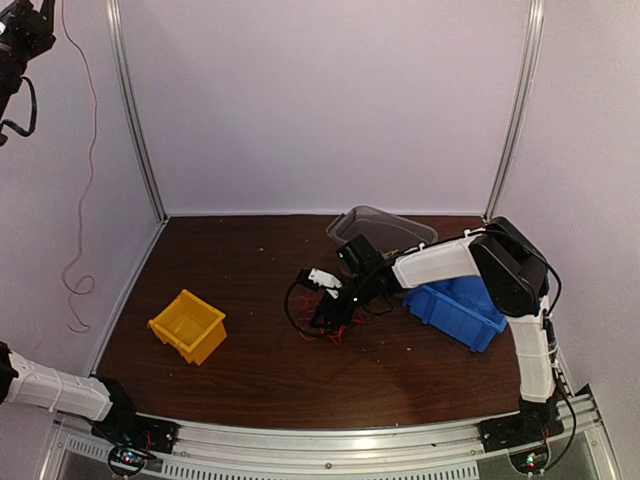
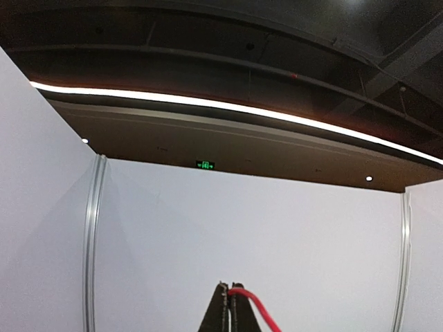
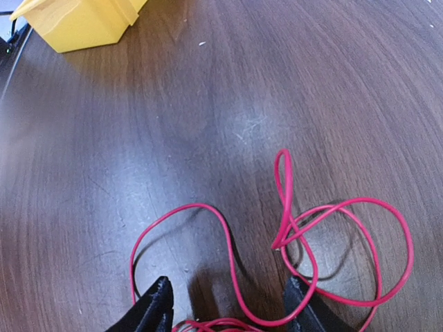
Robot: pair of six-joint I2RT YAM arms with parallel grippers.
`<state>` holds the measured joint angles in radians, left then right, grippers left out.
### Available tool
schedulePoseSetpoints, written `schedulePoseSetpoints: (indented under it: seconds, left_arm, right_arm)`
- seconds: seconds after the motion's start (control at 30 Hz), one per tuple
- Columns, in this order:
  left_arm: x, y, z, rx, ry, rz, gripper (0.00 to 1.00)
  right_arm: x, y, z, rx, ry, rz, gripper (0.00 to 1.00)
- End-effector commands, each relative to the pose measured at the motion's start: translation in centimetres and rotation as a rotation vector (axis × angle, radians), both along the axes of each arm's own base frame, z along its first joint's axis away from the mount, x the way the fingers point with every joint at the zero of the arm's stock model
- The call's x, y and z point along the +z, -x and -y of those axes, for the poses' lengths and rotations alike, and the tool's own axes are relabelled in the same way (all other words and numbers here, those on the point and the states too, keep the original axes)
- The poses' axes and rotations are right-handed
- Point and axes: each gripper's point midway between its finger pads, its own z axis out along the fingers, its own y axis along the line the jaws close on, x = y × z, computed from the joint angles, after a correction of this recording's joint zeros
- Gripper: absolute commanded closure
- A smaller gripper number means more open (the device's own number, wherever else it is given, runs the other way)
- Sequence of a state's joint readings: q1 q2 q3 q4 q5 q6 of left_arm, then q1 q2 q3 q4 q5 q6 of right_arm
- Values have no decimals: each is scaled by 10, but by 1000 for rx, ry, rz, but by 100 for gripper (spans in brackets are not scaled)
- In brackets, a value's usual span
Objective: Untangle the cables
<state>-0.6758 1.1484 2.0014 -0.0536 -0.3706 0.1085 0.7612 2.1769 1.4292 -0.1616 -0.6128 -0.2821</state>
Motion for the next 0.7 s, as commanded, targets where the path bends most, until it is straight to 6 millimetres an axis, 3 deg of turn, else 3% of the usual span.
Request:
schedulePoseSetpoints:
  seconds: [0.0, 0.1, 0.23, 0.4, 0.5, 0.67]
  left_arm:
    - [-41, -19, 8, 1, -18, -100, 100]
    - [-76, -26, 5, 21, -12, -166, 100]
    - [-119, -35, 3, 43, -15, -243, 100]
    - [-158, -50, 16, 43, -101, -358, 100]
    - [-173, -57, 16, 75, -128, -417, 100]
    - [-180, -66, 18, 101, -151, -463, 100]
  right_arm:
    - [1, 13, 20, 27, 75, -27, 41]
    - [24, 18, 21, 62, 57, -2, 37]
    - [69, 25, 22, 117, 14, 43, 33]
    - [111, 30, 32, 141, -18, 135, 32]
    - [123, 26, 43, 127, -5, 196, 27]
    - [124, 23, 54, 115, -1, 212, 26]
